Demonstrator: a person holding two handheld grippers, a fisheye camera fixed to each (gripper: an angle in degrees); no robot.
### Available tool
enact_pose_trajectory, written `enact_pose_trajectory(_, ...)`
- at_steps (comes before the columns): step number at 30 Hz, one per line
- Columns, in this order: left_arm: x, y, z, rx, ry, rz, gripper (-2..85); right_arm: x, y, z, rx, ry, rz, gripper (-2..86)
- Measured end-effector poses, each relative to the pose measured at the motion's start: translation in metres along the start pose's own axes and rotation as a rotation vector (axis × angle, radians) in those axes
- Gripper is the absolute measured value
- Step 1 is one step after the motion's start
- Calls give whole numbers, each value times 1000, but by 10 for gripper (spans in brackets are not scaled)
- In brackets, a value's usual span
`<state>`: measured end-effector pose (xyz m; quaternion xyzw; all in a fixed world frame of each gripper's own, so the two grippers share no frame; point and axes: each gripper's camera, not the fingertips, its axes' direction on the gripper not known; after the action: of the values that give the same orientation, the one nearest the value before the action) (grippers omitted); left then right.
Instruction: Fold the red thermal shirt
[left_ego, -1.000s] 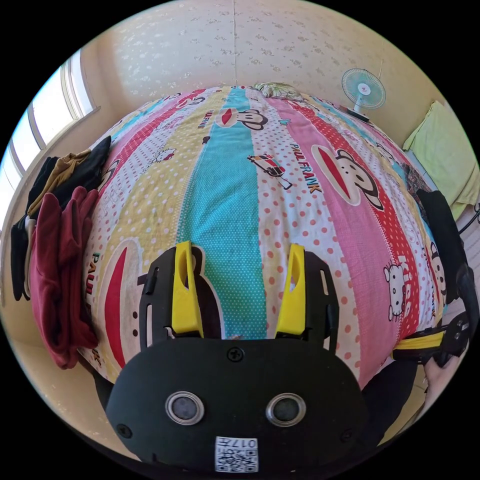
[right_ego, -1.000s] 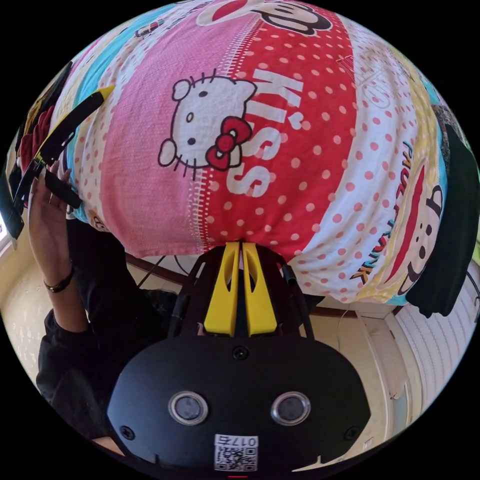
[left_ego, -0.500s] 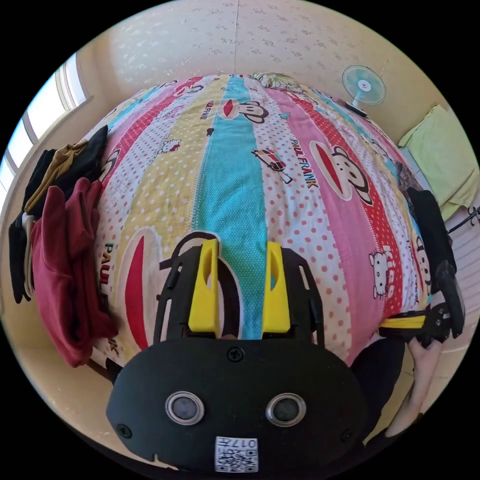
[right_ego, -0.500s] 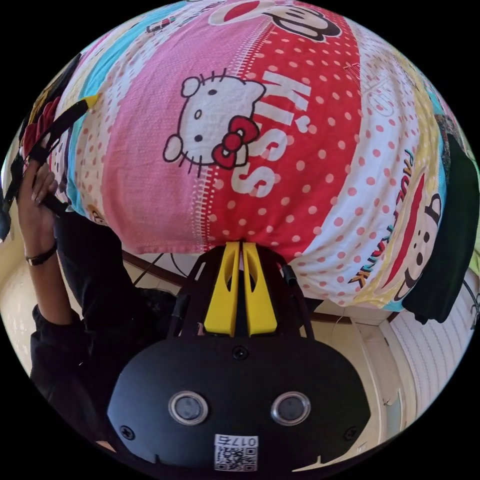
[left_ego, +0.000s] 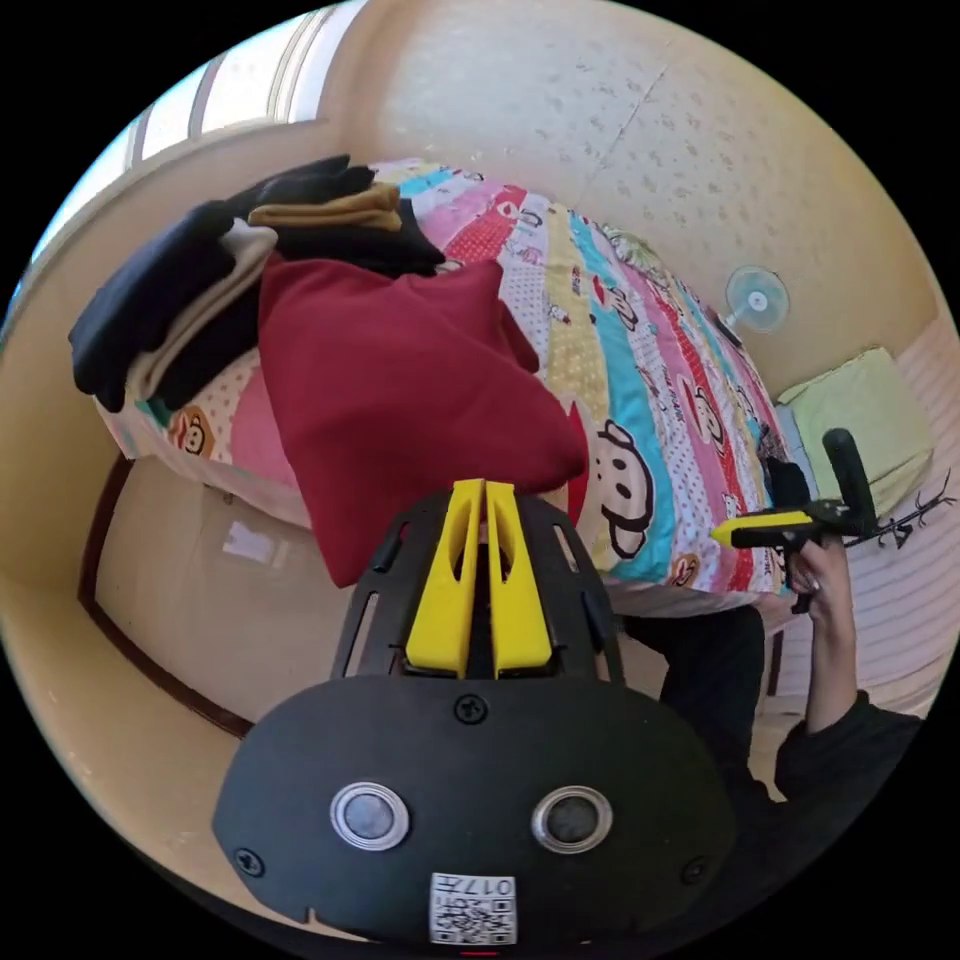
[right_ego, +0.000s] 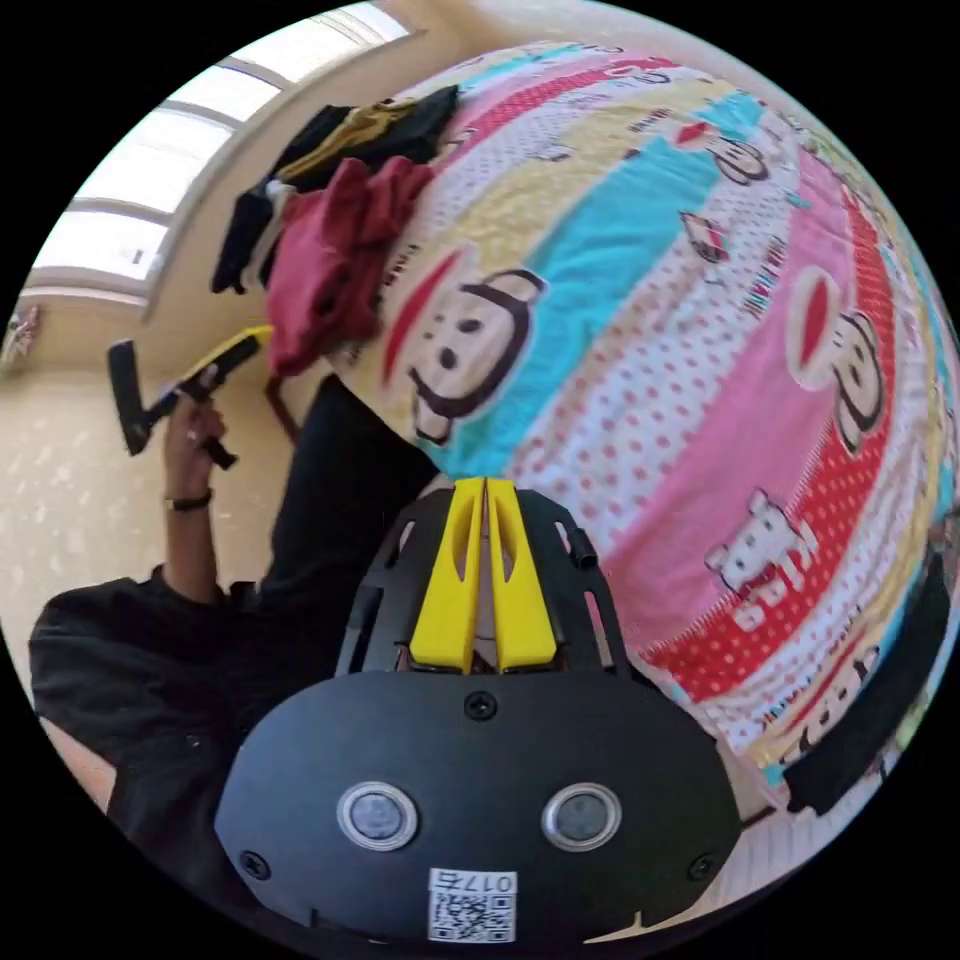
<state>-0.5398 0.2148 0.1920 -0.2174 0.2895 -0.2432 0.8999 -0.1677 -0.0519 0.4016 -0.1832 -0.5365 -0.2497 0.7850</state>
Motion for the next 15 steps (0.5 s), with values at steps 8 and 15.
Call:
enact_pose_trajectory(8, -97, 37, 22, -248, 521, -238, -8, -29, -79, 33, 18, -79, 48, 142)
enact_pose_trajectory(15, -107, 61, -55, -146, 481, -195, -10, -51, -24, -8, 217, -130, -45, 68)
